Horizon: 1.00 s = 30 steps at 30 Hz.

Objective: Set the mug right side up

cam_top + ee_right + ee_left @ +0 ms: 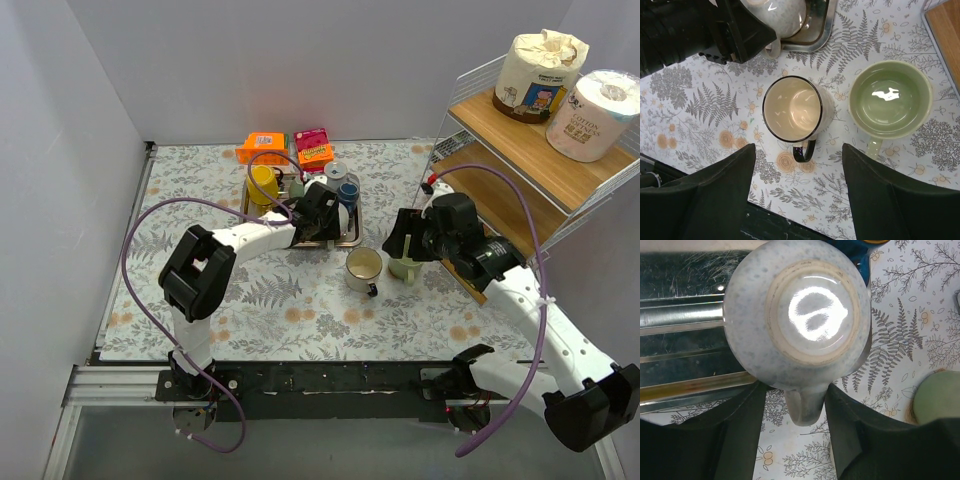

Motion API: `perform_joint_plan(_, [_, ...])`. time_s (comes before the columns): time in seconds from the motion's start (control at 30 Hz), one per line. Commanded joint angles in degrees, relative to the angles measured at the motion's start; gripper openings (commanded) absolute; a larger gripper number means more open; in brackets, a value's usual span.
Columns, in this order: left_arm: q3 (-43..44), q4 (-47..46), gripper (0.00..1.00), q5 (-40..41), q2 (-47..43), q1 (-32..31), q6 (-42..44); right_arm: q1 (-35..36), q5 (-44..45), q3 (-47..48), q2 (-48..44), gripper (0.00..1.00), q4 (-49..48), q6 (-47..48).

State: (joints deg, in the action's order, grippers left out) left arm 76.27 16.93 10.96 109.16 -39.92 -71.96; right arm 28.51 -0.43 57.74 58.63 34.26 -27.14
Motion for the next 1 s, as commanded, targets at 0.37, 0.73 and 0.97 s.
perform_joint_plan(0.37, [2.92,3.55,0.27,5.65,0.26,-0.6,-0.81,-0.21,0.25,-2.72,-1.24,0.76,-3.15,0.5])
perform_joint_plan(0.73, [1.16,4.61,0.0,8.99,-1.58,-0.6,-0.9,-0.21,-1.77,-2.54,-0.01,0.75,-4.73,0.68])
perform_joint_plan(0.97, [0.81,4.52,0.0,9.61,-4.92,-0.6,-0.11,-0.21,-5.11,-2.63,0.96,0.75,-6.48,0.51])
